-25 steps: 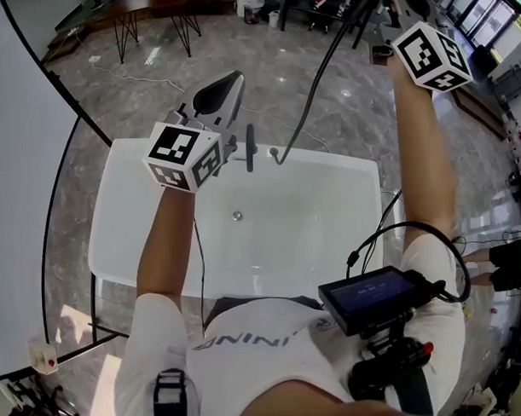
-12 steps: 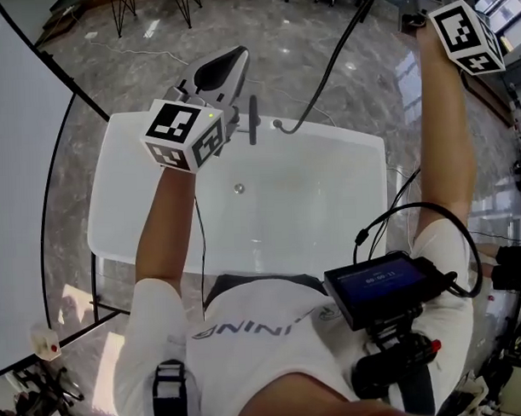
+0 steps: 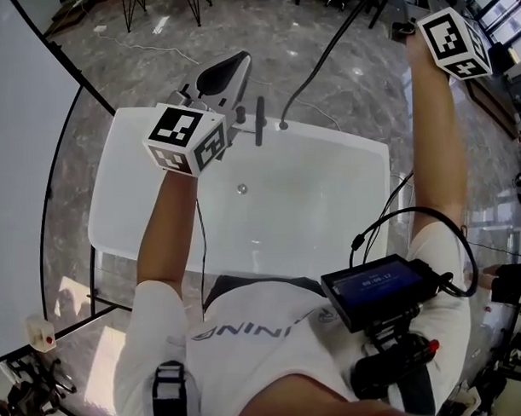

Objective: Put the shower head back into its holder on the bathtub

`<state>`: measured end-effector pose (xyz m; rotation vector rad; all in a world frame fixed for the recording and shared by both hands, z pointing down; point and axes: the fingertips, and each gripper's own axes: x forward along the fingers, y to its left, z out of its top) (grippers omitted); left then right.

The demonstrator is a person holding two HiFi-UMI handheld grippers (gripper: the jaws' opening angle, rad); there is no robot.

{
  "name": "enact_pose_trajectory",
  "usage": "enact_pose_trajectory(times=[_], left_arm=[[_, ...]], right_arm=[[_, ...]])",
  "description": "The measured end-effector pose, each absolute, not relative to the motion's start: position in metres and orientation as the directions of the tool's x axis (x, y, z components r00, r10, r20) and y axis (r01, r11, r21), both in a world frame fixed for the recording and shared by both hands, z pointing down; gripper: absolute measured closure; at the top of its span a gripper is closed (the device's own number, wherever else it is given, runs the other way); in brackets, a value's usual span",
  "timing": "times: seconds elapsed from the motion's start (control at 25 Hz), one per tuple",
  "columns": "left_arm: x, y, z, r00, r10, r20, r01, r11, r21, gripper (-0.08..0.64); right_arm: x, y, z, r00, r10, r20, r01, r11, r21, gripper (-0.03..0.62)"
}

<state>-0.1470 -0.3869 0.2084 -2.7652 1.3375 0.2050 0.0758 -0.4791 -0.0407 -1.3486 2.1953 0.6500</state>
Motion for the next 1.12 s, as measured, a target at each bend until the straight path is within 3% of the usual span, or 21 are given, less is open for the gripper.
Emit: enact_pose_trajectory(times=[0.32,0.64,1.12], left_arm=[[-0.146,-0.398,0.223,0.616,-0.779,-0.121,-0.783,-0.622,0.015,0.546],[-0.129,-0.404,0.230,0.637,-0.764,-0.106,-0.766,-0.642,0.025,0.546],[-0.091,-0.411,0.241,0.668,-0.740,-0.078,-0.741,-0.671,0.012,0.546]], right_arm=[[0.068,-0.489,0.010,-0.438,-0.699,-0.566,-0.892,0.418,0.174,0.469],[0.124,-0.482,0.006,-0.356,-0.739,-0.572,-0.932,0.323,0.162,0.469],[0.113,-0.468,0.066,-0.450,-0.743,-0.495,-0.888,0.434,0.155,0.469]])
